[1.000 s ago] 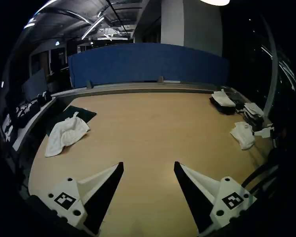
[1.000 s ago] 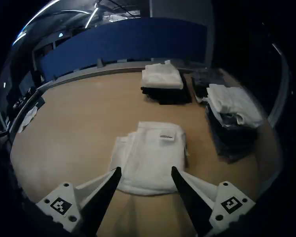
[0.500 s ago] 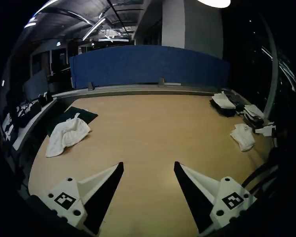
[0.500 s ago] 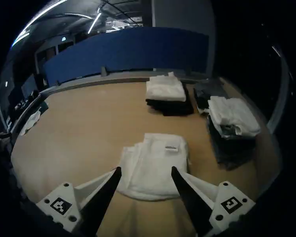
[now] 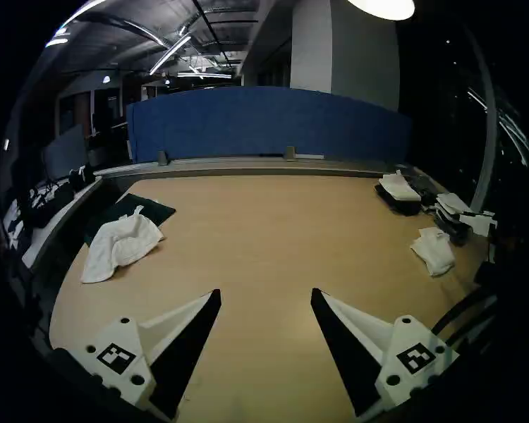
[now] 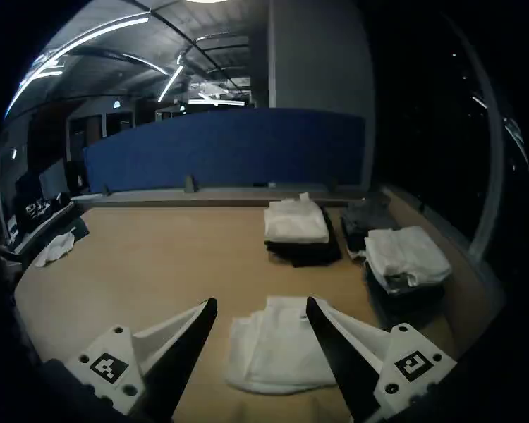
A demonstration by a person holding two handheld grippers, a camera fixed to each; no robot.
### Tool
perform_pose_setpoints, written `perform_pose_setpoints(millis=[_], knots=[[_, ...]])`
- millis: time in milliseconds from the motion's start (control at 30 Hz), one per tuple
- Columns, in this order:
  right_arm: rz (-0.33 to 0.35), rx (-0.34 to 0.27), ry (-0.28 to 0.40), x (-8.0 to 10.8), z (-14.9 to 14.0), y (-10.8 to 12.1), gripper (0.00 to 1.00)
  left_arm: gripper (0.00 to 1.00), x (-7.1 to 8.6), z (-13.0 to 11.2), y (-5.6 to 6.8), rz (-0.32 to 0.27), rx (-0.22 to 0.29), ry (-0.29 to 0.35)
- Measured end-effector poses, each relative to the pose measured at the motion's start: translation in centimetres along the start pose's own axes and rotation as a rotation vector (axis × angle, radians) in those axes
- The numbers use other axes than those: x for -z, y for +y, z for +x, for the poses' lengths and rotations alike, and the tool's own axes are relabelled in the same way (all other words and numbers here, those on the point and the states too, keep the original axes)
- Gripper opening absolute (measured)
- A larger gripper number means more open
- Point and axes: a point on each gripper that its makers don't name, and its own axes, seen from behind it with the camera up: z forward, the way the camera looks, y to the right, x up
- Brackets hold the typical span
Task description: Fold towel
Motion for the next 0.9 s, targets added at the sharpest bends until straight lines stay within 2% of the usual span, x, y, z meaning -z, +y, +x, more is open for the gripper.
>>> perform_pose_setpoints(millis=[200,300,400,533,700,900], knots=[[-0.024,-0.02,0.146,0.4,3.8,-1.2,0.98,0.95,-0.4,1.0,-0.5,-0.004,0.011,0.037],[-0.048,-0.037,0.243,1.1,6.4,-1.7,0.99,0.95,-0.6,1.9,-0.9,-0.004,0.016,0.069],[-0.054,-0.047,0.306,1.8,7.9,-2.9,0.99,0.95,-0.8,3.1,-1.3,-0.007,0.024,0.113],[-0.048,-0.047,0.304,1.9,8.3,-4.4,0.99,0.95,-0.6,5.5,-2.2,-0.007,0.035,0.199],[-0.055,-0.053,0.286,2.0,8.3,-5.7,0.99,0.95,-0.4,9.4,-4.1,0.016,0.042,0.33],[-0.056,-0.062,0.261,2.4,8.3,-7.1,1.0,0.95,-1.0,11.5,-6.0,0.045,0.033,0.402]])
